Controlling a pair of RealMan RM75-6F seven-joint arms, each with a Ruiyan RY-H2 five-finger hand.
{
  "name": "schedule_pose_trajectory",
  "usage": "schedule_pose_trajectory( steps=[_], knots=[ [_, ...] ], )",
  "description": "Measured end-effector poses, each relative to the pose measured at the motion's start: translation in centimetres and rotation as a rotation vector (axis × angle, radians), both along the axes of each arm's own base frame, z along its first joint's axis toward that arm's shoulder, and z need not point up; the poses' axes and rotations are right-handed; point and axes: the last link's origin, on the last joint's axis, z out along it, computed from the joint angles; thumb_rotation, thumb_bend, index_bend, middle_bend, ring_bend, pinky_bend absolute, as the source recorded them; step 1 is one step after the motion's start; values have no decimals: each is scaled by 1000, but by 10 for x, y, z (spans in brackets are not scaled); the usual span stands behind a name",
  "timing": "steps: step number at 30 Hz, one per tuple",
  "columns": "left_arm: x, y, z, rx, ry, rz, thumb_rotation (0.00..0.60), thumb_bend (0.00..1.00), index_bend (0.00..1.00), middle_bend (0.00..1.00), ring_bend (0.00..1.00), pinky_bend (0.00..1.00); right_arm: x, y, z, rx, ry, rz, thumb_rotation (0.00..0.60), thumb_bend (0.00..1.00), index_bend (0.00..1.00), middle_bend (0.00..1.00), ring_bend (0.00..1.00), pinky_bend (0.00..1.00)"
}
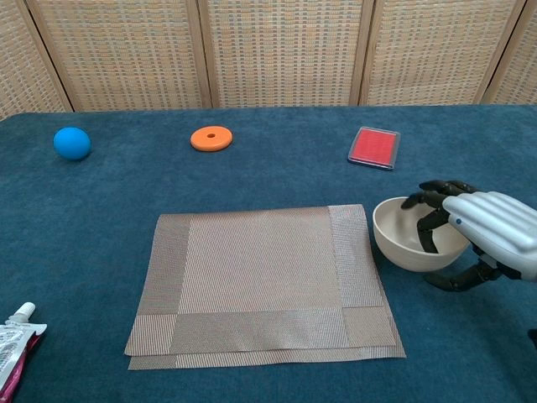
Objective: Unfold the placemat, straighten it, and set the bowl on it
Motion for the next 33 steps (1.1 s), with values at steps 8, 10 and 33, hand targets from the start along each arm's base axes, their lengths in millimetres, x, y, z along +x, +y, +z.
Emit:
schedule_pose_trajectory(
  steps=[8,10,33],
  knots=[
    [0,0,1,2,-5,-3,600,42,0,0,0,0,4,0,2,-21,-12,21,600,452,738,233,0,23],
    [0,0,1,2,-6,-4,600,42,0,0,0,0,4,-1,5,-30,-10,26,600,452,738,233,0,23],
    [2,-1,-1,-2,0,-9,600,43,0,0,0,0,-77,-52,105,-263,160,-199,600,452,740,233,0,23]
  ],
)
